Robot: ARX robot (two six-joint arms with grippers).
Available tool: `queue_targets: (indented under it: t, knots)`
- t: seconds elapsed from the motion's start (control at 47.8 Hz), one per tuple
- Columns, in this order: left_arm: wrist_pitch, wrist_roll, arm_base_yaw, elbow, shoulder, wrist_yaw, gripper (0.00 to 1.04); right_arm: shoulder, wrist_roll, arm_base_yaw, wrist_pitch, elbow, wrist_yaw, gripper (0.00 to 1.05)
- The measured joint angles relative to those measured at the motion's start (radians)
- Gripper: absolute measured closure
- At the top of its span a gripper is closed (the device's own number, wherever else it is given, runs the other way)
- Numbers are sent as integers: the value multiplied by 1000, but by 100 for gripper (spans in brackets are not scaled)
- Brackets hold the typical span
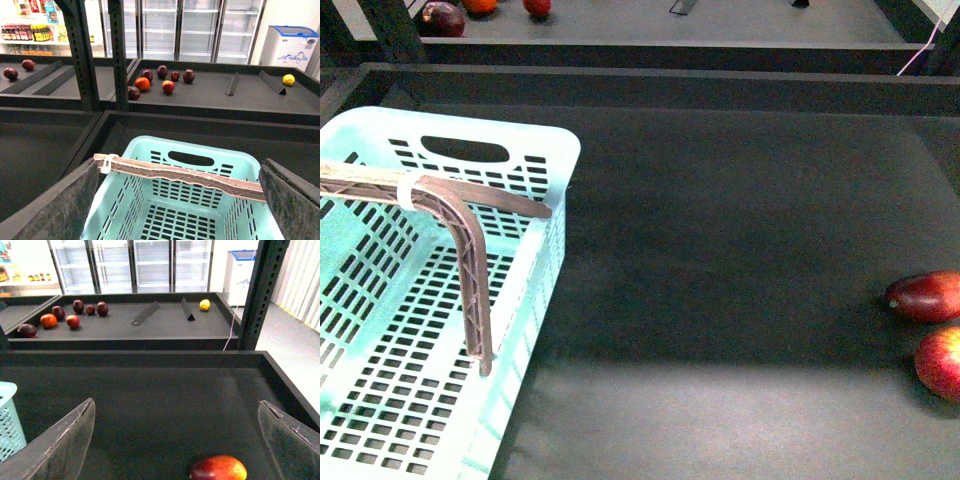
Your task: Pick apple with right arm and hold basket with left
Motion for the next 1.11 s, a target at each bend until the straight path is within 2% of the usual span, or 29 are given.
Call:
queue_targets:
  t: [0.565, 0.585, 0.648, 0.69, 0.92, 1.108]
  knots:
    - [0, 0, 0, 0, 0, 0, 7, 0, 0, 0, 0, 0, 0, 9]
    - [-22, -14, 6, 6, 12, 23, 7, 0, 0, 0, 0, 0, 0, 9]
    - [-251, -100, 40, 100, 142, 159, 7, 0, 0, 0, 0, 0, -2, 9]
    - [-321, -156, 43, 137, 228, 189, 7, 0, 0, 0, 0, 0, 0, 9]
    - [-167, -492, 95, 317, 577, 369, 7, 0, 0, 0, 0, 0, 0, 9]
    - [-129, -819, 96, 416, 861, 359, 7, 0, 0, 0, 0, 0, 0, 9]
